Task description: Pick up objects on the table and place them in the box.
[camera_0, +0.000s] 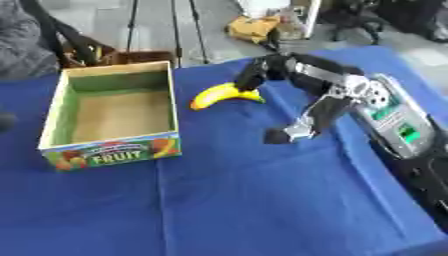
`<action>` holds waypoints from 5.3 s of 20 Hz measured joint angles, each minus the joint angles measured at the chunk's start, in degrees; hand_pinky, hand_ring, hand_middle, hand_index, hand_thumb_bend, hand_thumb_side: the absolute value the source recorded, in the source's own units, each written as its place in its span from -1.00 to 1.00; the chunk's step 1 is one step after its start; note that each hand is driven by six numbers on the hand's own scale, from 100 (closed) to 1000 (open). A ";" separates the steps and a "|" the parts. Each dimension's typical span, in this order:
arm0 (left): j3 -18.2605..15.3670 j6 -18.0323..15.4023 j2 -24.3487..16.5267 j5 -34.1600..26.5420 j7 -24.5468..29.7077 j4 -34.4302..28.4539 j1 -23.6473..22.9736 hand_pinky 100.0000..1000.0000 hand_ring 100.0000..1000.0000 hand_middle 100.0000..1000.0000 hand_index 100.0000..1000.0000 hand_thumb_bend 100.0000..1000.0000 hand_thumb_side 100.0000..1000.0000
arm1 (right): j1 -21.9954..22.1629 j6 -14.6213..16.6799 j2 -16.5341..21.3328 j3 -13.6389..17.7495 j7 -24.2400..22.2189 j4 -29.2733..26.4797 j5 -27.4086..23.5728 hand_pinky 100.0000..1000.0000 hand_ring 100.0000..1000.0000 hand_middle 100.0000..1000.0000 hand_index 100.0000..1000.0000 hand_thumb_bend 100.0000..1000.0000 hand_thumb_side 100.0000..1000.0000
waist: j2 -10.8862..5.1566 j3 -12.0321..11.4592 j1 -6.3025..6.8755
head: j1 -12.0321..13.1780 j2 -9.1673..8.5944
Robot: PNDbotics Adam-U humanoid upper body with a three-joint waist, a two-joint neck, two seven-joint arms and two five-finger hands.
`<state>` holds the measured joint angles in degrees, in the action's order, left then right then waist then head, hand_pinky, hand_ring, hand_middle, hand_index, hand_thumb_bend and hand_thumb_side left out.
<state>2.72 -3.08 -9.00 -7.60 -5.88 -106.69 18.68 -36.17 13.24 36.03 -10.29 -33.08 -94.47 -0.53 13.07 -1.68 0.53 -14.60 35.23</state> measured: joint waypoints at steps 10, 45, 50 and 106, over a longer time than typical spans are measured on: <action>0.20 0.13 0.04 -0.20 0.68 -0.18 0.10 0.50 0.25 0.18 0.51 -0.36 1.00 | -5.05 1.37 -0.01 0.04 1.15 11.28 4.81 0.54 0.59 0.54 0.67 0.13 -0.13 | 0.12 -2.50 -0.49 | -0.96 0.01; 3.01 1.14 0.50 -1.44 3.86 -0.23 2.74 0.51 0.24 0.18 0.51 -0.37 1.00 | -7.82 3.34 2.23 9.59 24.91 44.48 37.33 0.58 0.63 0.46 0.61 0.08 -0.21 | 0.51 -17.25 -1.40 | -8.57 -2.08; 3.04 1.32 0.50 -1.58 4.05 -0.26 2.93 0.51 0.24 0.17 0.51 -0.38 1.00 | -7.24 2.78 2.56 9.55 26.66 44.59 37.33 0.57 0.62 0.45 0.61 0.06 -0.23 | 1.14 -17.80 -1.14 | -9.74 -2.59; 3.34 1.31 0.99 -1.94 4.53 -0.60 3.19 0.51 0.23 0.14 0.51 -0.36 1.00 | -7.30 0.72 3.61 9.17 28.44 36.89 29.06 -0.61 -0.54 -0.43 -0.16 -0.64 -0.64 | 0.77 -14.36 -1.23 | -9.87 -3.15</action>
<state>6.06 -1.77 -8.00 -9.53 -1.34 -107.29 21.87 -43.47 13.96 39.64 -1.12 -4.64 -57.58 28.53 13.84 -16.03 -0.69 -24.47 32.09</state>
